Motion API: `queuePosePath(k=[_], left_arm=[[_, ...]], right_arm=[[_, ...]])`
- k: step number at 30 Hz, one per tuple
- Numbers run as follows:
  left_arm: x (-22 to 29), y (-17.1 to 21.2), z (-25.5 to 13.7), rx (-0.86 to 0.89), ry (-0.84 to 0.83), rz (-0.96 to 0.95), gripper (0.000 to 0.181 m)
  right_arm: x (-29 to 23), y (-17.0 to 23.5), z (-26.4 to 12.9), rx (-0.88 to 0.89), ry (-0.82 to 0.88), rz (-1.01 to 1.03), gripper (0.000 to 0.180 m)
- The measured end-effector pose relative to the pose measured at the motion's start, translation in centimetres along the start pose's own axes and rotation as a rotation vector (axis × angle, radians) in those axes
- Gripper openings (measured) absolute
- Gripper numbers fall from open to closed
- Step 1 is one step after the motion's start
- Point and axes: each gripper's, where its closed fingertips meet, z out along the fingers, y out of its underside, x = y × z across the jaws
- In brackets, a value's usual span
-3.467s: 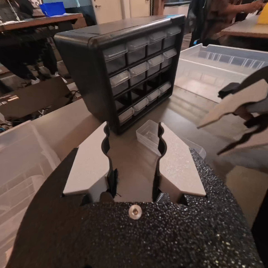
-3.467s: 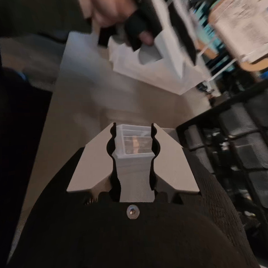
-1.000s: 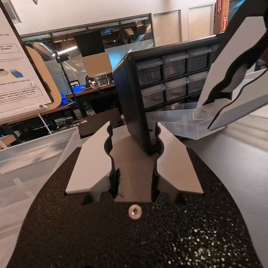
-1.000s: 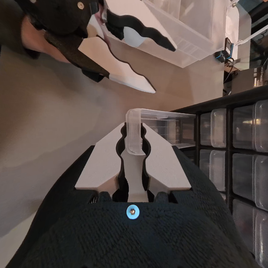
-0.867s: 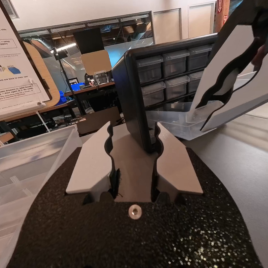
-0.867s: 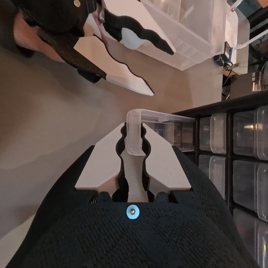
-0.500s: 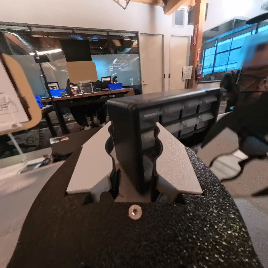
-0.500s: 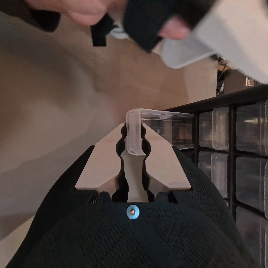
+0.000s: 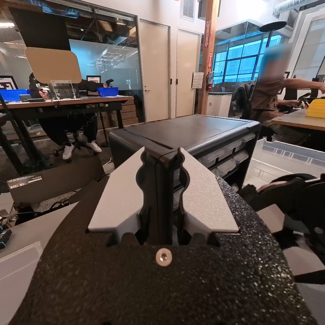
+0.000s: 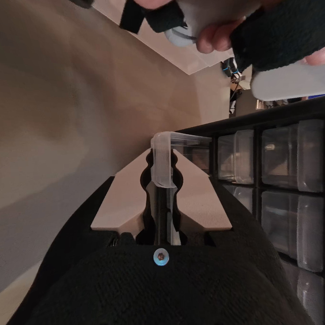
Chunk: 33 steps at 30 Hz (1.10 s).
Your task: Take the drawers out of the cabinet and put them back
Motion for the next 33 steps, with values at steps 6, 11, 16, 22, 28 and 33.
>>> queuePosePath(k=[6,11,16,22,28,33], left_arm=[[0.0,0.0,-0.1,0.011,0.006,-0.01,0.032],[-0.1,0.0,-0.2,0.018,0.005,-0.024,0.031],[-0.1,0.0,-0.1,0.02,0.003,-0.031,0.031],[0.0,0.0,-0.2,0.016,-0.007,-0.026,0.03],[-0.1,0.0,-0.3,0.013,-0.017,-0.024,0.03],[0.0,0.2,-0.8,0.007,-0.032,-0.003,0.034]], right_arm=[[2.0,0.2,0.2,-0.004,0.105,-0.017,0.042],[-0.1,-2.4,-2.7,0.169,0.122,-0.057,0.019],[-2.1,-0.3,-0.6,0.019,0.059,-0.085,0.0],[1.2,1.8,1.7,-0.079,0.242,-0.047,0.0],[4.4,2.8,2.8,-0.126,0.418,0.06,0.0],[3.1,1.1,2.2,-0.033,0.496,0.129,0.0]])
